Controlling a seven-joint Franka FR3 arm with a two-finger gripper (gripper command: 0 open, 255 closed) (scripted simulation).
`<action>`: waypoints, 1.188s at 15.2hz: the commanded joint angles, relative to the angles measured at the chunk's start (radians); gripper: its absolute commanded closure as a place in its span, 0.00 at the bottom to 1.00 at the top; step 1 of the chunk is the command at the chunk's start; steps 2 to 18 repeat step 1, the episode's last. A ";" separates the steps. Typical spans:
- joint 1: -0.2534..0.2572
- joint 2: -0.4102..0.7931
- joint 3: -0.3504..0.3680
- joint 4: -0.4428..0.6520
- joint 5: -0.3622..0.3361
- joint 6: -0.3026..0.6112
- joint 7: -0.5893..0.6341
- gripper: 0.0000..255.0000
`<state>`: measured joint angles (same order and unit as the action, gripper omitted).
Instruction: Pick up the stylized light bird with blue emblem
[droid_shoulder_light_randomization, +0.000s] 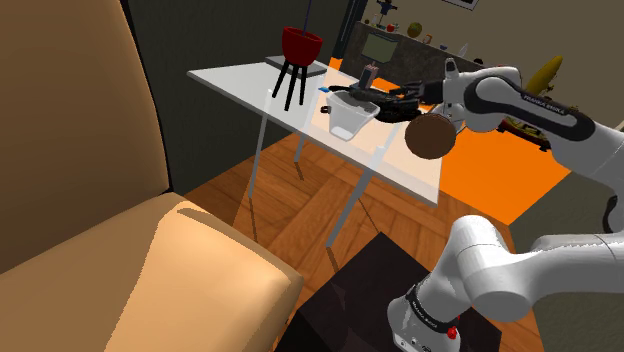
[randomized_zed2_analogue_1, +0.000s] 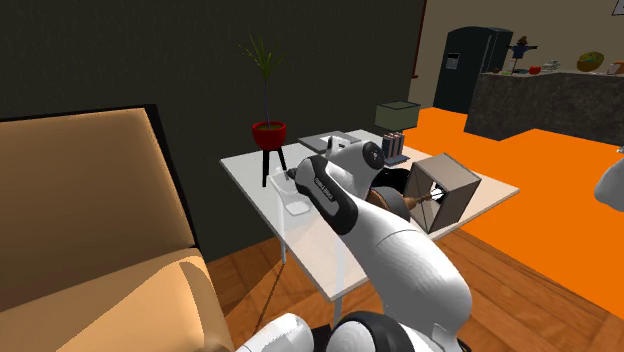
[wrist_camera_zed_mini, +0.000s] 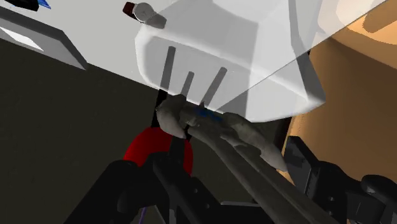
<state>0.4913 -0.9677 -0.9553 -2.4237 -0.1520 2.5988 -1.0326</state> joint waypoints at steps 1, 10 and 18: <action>0.001 0.002 0.004 0.008 0.002 -0.006 0.003 1.00; 0.001 0.002 0.004 0.008 0.002 -0.006 0.003 1.00; 0.001 0.002 0.004 0.008 0.002 -0.006 0.003 1.00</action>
